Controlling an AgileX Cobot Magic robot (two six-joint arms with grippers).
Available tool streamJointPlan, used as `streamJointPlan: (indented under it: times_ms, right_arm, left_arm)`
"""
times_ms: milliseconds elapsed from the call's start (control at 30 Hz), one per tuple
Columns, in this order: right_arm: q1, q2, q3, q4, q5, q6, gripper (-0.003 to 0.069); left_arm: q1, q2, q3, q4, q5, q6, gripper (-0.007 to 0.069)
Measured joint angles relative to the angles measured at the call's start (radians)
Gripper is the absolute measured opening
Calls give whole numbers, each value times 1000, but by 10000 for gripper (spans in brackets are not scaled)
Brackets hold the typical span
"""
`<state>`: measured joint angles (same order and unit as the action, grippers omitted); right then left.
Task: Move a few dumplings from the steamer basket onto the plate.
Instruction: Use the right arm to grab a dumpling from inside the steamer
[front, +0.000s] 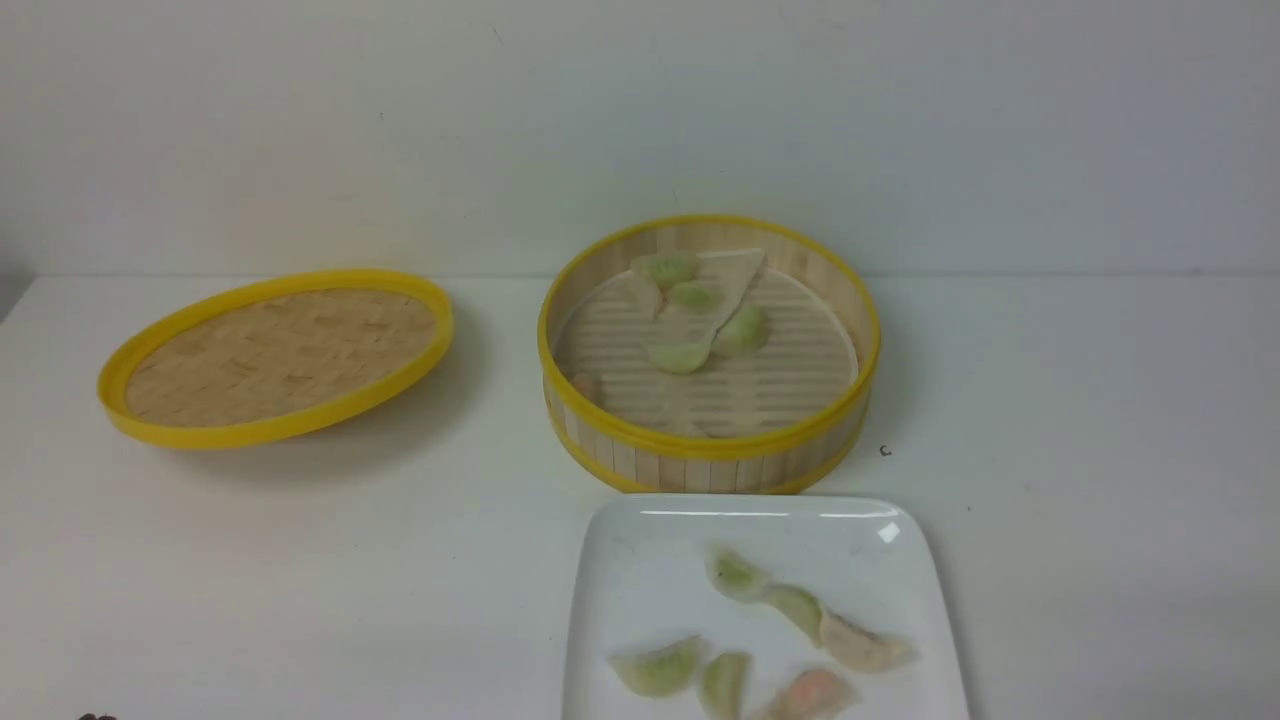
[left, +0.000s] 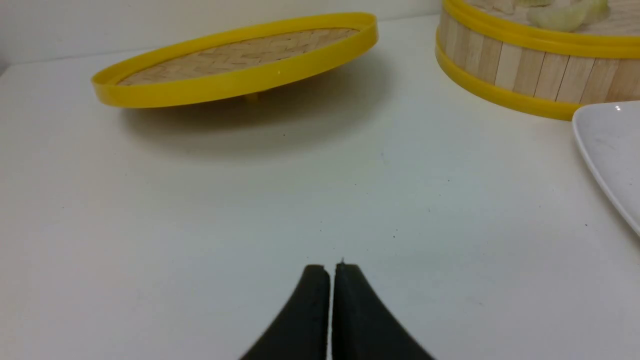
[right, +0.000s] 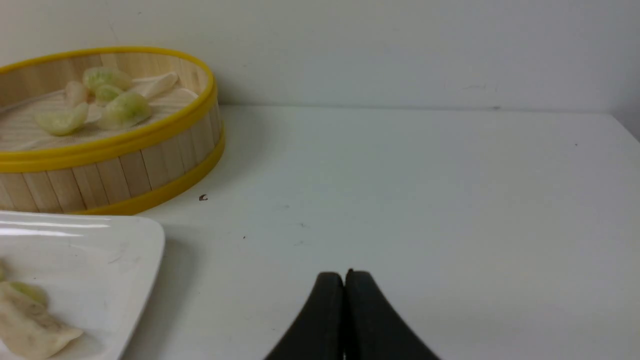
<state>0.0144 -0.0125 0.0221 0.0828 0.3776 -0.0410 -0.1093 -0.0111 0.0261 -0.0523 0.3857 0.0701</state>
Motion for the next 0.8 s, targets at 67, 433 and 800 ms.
streamJointPlan:
  times_ms: [67,433,800]
  right_arm:
    - [0,0,0,0,0,0,-11]
    - [0,0,4,13,-42,0,-11]
    - [0,0,6,570,-420,156,-11]
  left_arm:
    - [0,0,0,0,0,0,-6]
    - [0,0,0,0,0,0,-6]
    - [0,0,0,0,0,0,-6]
